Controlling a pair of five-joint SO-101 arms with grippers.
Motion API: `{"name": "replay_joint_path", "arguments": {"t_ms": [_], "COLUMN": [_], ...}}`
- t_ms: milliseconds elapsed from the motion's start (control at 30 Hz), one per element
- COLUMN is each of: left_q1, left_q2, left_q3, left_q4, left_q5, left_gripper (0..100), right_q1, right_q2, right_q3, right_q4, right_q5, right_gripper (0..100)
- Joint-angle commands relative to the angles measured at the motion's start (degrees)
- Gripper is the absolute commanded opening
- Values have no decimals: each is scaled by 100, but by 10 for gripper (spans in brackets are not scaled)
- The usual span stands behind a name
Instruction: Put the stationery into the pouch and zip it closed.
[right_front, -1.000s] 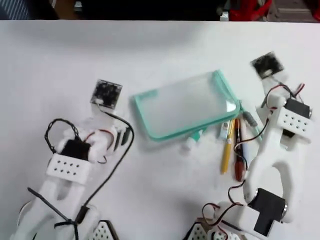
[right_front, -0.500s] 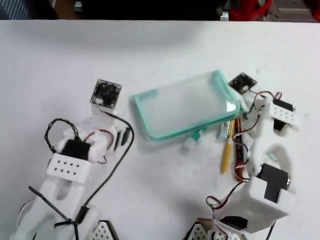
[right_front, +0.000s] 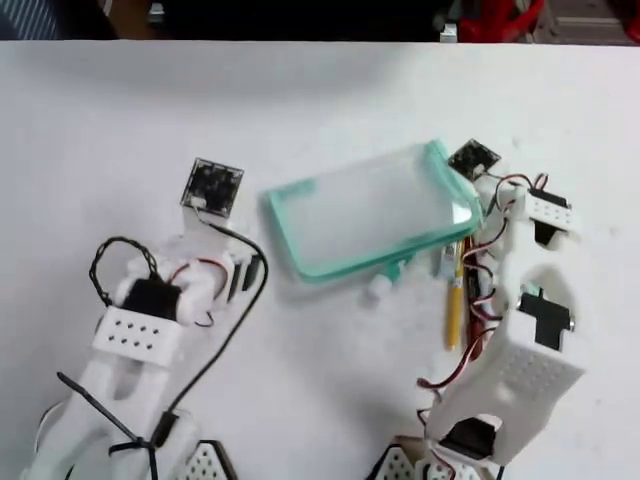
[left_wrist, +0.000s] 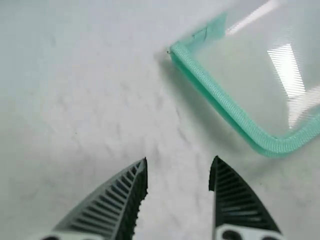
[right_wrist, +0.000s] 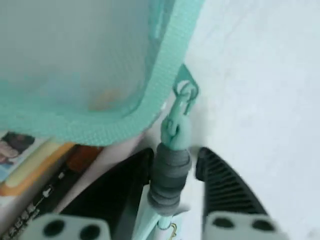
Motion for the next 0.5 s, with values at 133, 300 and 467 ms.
{"name": "replay_joint_path", "arguments": {"t_ms": [133, 300, 467], "left_q1": [-31, -31, 136], "left_q2": [-4, -127, -1332], "left_q3": [-352, -369, -316], "left_q4": [-88, -26, 554], "left_q5": [-18, -62, -229], "left_gripper": [274, 277, 276], "right_q1": [-347, -927, -1701], "right_q2": [-848, -2352, -3811], "right_q3": [-826, -967, -967], "right_q4": [1218, 2220, 2914], "right_q5": [-422, -730, -1178], "right_gripper": [18, 19, 19]}}
